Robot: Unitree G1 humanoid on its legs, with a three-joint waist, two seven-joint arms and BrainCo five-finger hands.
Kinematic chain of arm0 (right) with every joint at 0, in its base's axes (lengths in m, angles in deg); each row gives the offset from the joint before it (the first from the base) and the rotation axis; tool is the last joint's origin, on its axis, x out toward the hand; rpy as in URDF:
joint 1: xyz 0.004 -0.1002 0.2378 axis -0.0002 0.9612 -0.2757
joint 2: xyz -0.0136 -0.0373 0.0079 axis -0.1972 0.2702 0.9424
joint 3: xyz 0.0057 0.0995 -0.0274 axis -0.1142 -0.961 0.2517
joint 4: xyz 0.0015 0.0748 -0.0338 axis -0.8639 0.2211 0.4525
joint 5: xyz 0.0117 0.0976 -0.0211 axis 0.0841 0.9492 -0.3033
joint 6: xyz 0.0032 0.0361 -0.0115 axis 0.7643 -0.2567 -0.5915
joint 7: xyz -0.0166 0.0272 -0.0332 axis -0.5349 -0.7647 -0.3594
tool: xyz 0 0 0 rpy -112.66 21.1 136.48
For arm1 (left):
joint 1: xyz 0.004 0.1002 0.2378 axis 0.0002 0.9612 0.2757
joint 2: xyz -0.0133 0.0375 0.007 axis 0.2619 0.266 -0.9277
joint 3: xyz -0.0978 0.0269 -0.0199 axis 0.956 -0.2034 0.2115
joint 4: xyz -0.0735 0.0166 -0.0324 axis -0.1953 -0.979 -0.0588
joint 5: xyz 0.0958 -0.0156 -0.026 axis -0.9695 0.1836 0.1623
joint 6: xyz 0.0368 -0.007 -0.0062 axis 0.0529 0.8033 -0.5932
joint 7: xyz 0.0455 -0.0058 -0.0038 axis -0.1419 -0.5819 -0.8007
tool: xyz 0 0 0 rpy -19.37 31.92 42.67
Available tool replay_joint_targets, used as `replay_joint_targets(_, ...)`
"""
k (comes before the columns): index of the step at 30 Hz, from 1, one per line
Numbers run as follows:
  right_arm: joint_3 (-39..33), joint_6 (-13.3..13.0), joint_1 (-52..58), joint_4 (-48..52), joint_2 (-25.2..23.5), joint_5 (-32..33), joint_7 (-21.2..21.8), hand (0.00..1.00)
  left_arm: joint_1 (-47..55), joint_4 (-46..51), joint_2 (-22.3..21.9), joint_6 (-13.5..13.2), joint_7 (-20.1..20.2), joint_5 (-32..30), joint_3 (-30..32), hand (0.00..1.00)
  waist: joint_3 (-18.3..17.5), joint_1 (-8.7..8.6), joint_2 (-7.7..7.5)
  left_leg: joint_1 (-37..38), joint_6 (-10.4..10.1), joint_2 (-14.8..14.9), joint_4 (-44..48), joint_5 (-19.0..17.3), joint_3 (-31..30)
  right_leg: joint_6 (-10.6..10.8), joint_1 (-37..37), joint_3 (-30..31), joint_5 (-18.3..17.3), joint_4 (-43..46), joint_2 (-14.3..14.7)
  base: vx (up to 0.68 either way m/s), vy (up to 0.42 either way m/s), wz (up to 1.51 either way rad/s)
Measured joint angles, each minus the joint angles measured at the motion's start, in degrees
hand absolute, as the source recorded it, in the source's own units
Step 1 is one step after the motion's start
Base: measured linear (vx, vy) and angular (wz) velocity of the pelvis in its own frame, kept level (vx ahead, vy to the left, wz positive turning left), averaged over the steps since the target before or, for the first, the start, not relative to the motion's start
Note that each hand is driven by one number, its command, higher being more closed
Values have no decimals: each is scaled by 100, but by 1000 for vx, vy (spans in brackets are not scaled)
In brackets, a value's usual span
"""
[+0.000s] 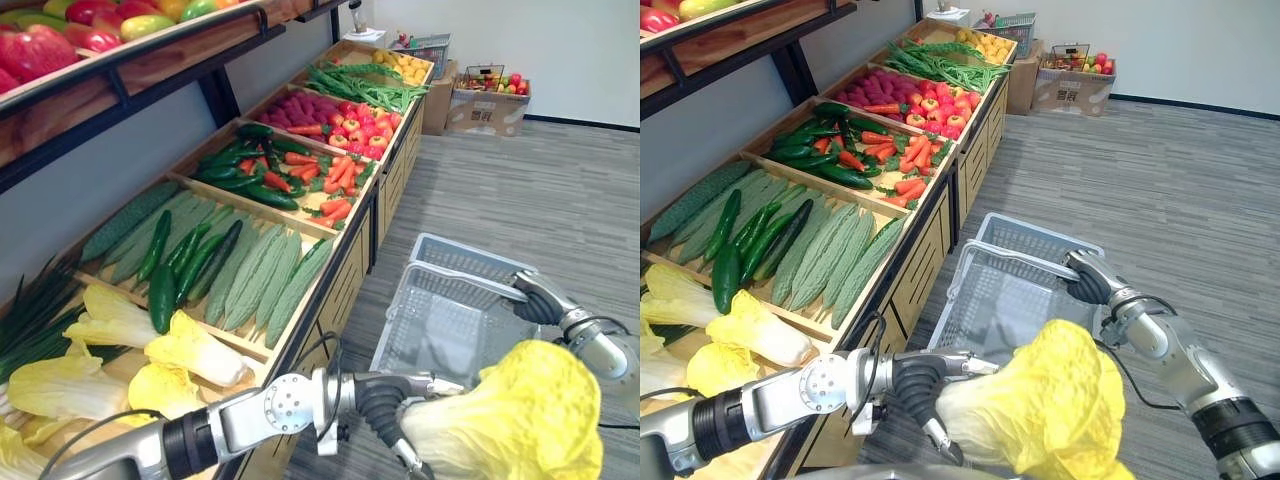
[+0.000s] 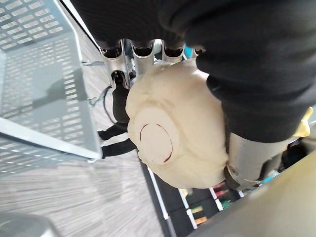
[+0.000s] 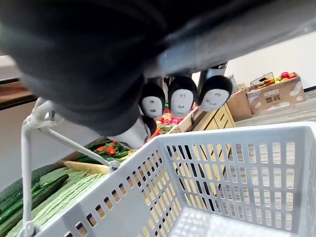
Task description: Pick vegetable in the basket
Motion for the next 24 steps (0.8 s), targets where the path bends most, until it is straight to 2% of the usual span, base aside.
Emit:
replay_joint_targets(6, 67, -1, -221, 22, -279, 22, 64, 100, -214, -779, -392, -48, -191, -1047, -219, 100, 2, -15, -5, -5, -7, 4, 4, -5, -5, -3, 0, -3, 3, -4, 4, -46, -22, 0)
replay_joint_targets(12, 282, -1, -404, 221, -333, 253, 210, 100, -373, -1631, -733, -122, -280, -1986, -326, 100, 2, -38, -7, -5, -16, 1, 6, -11, 46, -3, -35, 50, 3, 0, 29, -53, -22, -4)
replay_joint_targets(16, 316, -10, -409, 254, -338, 364, 319, 100, -375, -2074, -960, -153, -367, -2262, -282, 100, 3, -32, -9, -24, -18, -12, 3, -12, 62, -3, -71, 69, 3, 20, 33, -44, -20, -3)
replay_joint_targets(24, 498, 1, -407, 253, -383, 485, 437, 100, -354, -3078, -1180, -151, -551, -2640, 390, 100, 42, -108, -69, -25, -12, -32, -29, -10, 46, -12, -79, 52, -6, -27, 6, -38, -17, 1)
